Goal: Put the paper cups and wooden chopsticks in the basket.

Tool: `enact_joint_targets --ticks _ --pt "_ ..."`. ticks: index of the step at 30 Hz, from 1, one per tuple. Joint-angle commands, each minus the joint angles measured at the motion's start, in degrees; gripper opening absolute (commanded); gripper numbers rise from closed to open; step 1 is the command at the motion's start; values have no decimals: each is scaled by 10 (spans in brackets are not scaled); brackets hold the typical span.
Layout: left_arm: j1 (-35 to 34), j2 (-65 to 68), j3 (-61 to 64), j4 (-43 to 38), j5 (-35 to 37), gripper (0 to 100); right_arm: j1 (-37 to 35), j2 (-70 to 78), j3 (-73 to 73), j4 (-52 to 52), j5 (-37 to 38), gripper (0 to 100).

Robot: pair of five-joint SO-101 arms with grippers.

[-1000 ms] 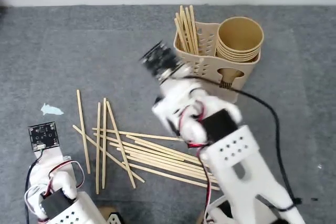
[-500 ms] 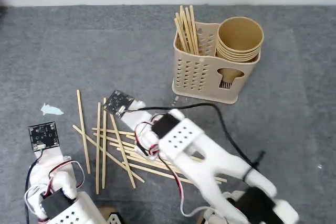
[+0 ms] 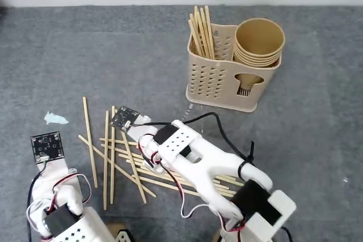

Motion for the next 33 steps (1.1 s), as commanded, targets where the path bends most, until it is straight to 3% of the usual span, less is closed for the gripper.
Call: enact_joint_targets --ticks 1,10,16,23,29,33 --pt "0 -9 -3 -12 4 15 18 15 -2 -10 26 151" --pt "0 -9 -3 -12 4 15 68 44 -3 -7 60 140" --pt "0 -9 -3 -12 4 15 74 44 -3 -7 82 17" --pt "0 -9 -3 -12 4 15 73 44 -3 -4 82 21" --pt "0 -9 -3 -12 4 15 60 44 -3 28 81 136" --pt "0 -9 -3 -12 4 15 61 45 -3 29 83 87"
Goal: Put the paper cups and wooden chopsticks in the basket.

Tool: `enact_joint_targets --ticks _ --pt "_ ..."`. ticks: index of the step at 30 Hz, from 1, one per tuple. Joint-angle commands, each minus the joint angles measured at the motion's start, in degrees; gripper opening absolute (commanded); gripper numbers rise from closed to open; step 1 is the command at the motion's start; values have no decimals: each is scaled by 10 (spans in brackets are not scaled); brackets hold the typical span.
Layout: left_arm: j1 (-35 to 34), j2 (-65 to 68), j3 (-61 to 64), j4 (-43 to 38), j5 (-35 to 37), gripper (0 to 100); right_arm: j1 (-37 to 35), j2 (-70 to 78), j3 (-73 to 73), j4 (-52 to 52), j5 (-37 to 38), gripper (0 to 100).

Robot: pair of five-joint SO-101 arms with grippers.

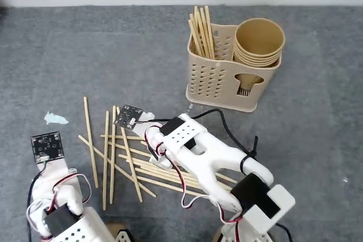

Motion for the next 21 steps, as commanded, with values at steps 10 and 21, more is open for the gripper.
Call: enact_joint_targets --ticks 10,21 --pt "0 -9 -3 -12 4 15 11 9 8 15 7 8" --pt "0 -9 -3 -12 4 15 11 -124 -110 191 7 8"
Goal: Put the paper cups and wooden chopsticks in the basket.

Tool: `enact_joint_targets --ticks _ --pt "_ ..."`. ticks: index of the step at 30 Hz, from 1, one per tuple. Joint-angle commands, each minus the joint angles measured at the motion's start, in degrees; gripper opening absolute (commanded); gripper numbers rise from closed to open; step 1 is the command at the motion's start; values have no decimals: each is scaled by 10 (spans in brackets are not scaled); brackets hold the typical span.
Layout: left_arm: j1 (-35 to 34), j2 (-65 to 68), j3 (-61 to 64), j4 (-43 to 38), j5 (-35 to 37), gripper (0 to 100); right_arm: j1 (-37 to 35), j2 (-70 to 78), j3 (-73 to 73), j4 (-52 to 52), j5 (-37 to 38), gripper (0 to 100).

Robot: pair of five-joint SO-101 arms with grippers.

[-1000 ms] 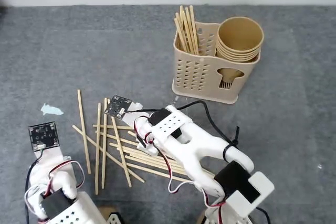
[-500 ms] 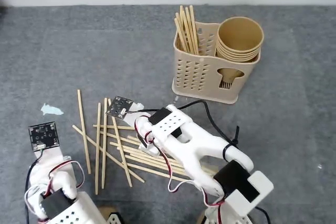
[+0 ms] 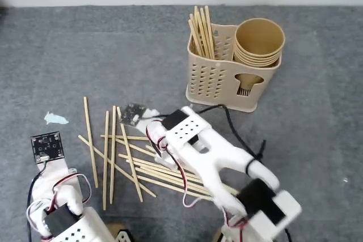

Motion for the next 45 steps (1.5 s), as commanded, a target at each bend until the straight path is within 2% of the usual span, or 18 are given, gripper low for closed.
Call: enact_joint_targets --ticks 1,10,20,33,37,42,45 --pt "0 -9 -3 -12 4 15 7 -80 -68 65 6 8" --pt "0 -9 -3 -12 4 15 10 -212 -188 167 3 8" --pt "0 -9 -3 -12 4 15 94 -322 -355 153 -16 8" --pt "0 -9 -3 -12 4 15 218 -360 -360 -204 -157 8" --pt "0 -9 -3 -12 4 15 247 -362 -277 -357 -166 8" --pt "0 -9 -3 -12 4 15 281 -361 -114 -604 -165 8" --pt "0 -9 -3 -12 4 15 284 -361 -27 -701 -164 8"
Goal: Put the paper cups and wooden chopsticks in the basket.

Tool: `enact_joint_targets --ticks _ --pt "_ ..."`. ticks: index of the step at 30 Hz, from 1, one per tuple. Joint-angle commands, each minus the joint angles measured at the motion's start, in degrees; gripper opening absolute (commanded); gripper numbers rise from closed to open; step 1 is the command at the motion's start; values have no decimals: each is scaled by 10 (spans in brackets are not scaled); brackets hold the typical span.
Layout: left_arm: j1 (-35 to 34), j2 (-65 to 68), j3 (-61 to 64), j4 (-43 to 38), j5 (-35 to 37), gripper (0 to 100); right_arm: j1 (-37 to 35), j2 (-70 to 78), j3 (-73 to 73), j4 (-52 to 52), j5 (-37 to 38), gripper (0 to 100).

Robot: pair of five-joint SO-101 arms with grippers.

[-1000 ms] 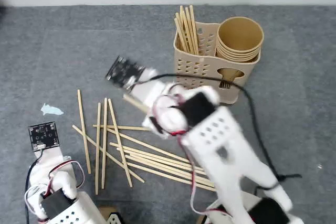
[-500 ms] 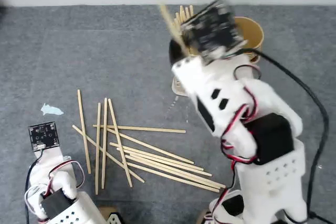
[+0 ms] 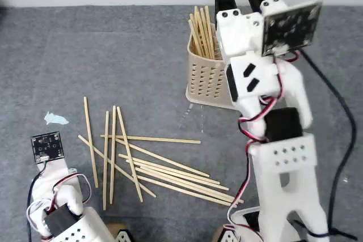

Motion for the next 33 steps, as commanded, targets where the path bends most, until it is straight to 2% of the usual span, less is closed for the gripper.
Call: enact_joint_targets --ticks 1,7,12,17,21,24,29,33 --pt "0 -9 -3 -12 4 15 7 -15 81 -124 -4 8" --pt "0 -9 -3 -12 4 15 7 -14 155 -144 -8 8" --pt "0 -9 -3 -12 4 15 6 -14 156 -106 -5 28" --pt "0 -9 -3 -12 4 15 3 -14 90 14 -11 188" --pt "0 -9 -3 -12 4 15 6 -17 5 106 -50 147" --pt "0 -9 -3 -12 4 15 -3 -14 -59 218 -58 138" --pt "0 -9 -3 -12 4 15 -59 -14 -86 397 -53 137" --pt "0 -9 -3 -12 4 15 -105 -10 -70 500 -27 137"
